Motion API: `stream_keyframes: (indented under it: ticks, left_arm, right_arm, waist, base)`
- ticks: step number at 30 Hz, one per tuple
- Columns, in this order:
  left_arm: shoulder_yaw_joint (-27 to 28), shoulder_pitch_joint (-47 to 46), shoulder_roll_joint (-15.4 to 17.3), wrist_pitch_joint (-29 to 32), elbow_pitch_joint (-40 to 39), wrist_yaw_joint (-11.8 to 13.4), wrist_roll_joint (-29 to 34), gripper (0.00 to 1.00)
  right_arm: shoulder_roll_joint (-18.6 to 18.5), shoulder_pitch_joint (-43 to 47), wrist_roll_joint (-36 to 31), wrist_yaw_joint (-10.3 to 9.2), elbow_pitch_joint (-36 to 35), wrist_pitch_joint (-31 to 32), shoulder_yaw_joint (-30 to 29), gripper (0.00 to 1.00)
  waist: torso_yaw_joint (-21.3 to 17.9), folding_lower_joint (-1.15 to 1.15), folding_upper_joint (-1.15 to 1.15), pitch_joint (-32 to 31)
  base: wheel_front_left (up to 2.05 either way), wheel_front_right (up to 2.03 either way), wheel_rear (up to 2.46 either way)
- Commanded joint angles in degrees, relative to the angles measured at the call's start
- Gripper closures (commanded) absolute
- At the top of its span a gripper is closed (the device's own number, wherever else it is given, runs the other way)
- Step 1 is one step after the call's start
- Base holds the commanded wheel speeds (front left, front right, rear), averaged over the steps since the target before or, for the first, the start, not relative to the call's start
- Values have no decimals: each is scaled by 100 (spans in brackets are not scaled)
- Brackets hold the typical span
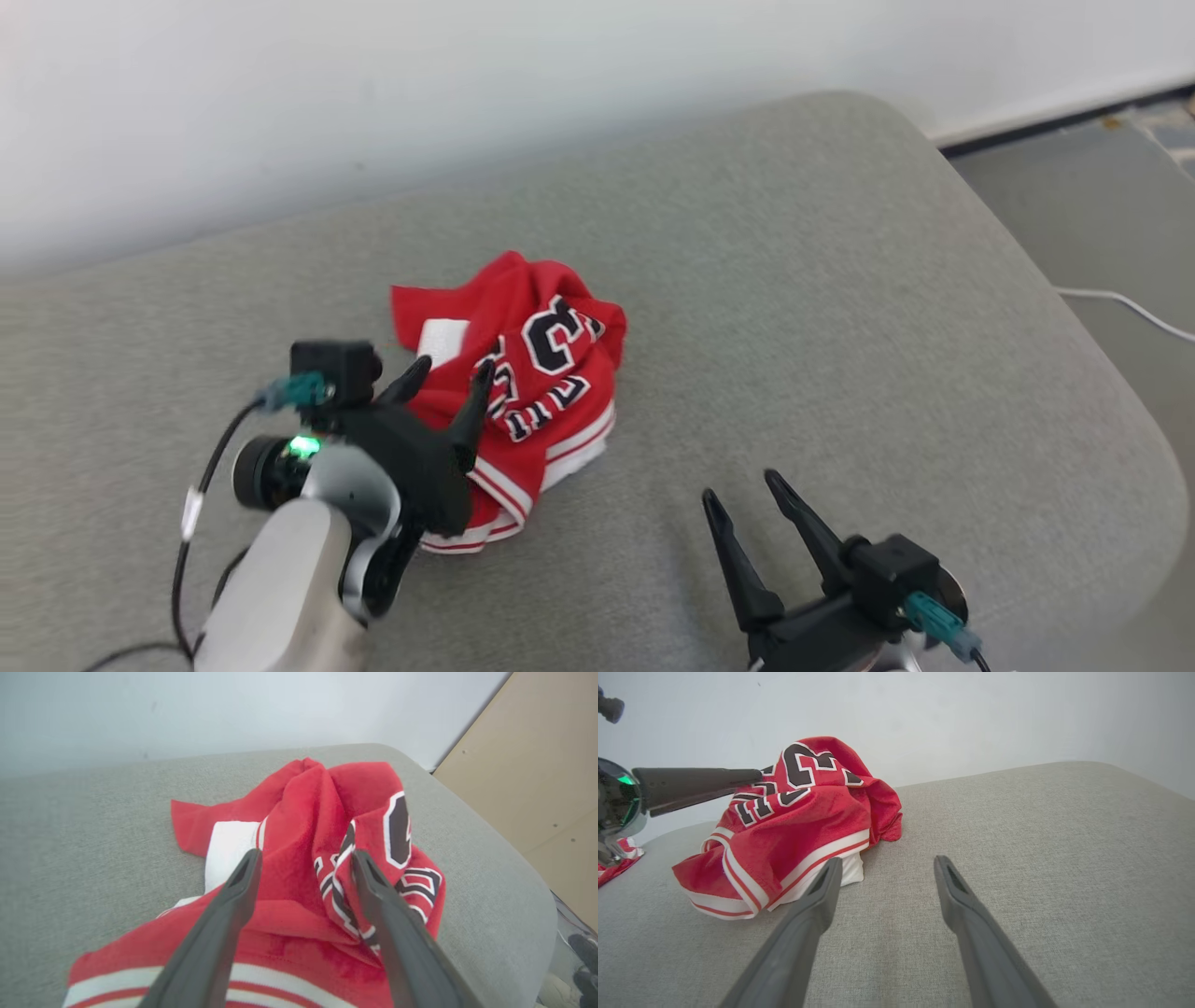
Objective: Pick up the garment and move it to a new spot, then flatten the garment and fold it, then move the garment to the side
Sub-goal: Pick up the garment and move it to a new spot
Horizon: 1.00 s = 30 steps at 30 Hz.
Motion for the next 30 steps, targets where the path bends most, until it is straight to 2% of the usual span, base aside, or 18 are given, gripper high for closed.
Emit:
stream_keyframes:
  ticks: [1,11,14,20,30]
  left_arm:
    - [41,224,32,-254,-81,34,25,0]
    - [552,1468,267,-1877,-900,300,-34,0]
    - [735,1889,379,-2204,-1119,349,-25,0]
    - [1149,2815,558,-2416,-1582,496,136,0]
    - [1549,3690,602,-2430,-2078,522,455,0]
  right_arm:
    - [-14,137,-67,-13,28,-5,-75,0]
    - [-14,414,-334,-14,54,0,-615,0]
    - [-12,459,-464,-14,25,21,-830,0]
    - [-11,609,-684,-14,-57,88,-1249,0]
    - [-11,837,-747,-14,-9,134,-1472,0]
  waist:
    - [411,0,0,-391]
    - [1054,0,0,-832]
    - [1188,0,0,-922]
    - [1440,0,0,-1104]
    - [1585,0,0,-1302]
  base:
    - [0,0,0]
    - [0,0,0]
    - [0,0,0]
    - [0,0,0]
    - [0,0,0]
